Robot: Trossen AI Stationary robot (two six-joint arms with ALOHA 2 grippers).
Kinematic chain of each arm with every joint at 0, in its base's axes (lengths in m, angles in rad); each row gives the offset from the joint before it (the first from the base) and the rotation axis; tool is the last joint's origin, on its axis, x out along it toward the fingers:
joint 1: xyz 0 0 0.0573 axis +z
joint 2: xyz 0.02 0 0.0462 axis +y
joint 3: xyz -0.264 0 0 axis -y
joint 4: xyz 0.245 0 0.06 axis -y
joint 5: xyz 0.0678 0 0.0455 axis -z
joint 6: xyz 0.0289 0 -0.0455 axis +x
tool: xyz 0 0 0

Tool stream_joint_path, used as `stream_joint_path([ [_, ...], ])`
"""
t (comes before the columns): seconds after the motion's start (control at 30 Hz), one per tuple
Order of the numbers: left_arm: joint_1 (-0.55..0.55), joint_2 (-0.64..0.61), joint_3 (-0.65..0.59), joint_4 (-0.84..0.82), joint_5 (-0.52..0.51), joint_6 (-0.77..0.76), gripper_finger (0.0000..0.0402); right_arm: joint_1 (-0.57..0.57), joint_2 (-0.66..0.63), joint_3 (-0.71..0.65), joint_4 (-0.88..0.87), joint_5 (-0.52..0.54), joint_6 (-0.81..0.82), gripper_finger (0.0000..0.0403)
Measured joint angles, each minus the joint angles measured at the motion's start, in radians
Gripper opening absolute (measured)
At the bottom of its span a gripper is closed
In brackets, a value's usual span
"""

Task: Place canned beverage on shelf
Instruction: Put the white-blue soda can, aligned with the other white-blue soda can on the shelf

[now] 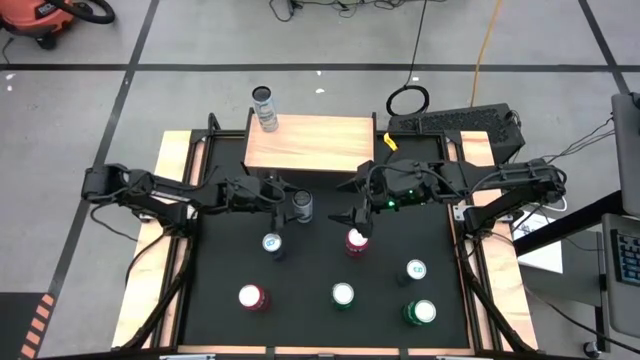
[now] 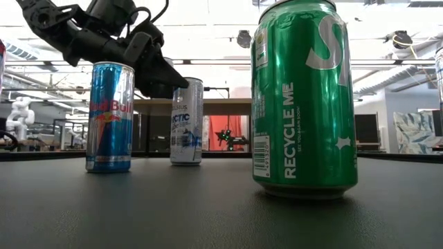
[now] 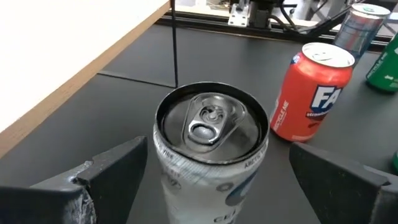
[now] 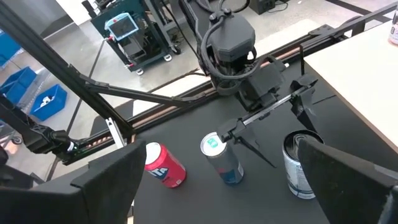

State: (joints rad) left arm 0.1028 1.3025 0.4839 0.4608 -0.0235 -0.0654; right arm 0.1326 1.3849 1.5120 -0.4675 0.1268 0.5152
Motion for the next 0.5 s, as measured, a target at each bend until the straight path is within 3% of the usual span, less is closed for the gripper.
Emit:
stream_joint_path([
  [0.5, 0.0, 0.112, 0.0, 0.145, -0.021, -0.007, 0.0393, 0.0, 0.0, 0.0, 0.0, 0.0, 0.0, 0.04],
])
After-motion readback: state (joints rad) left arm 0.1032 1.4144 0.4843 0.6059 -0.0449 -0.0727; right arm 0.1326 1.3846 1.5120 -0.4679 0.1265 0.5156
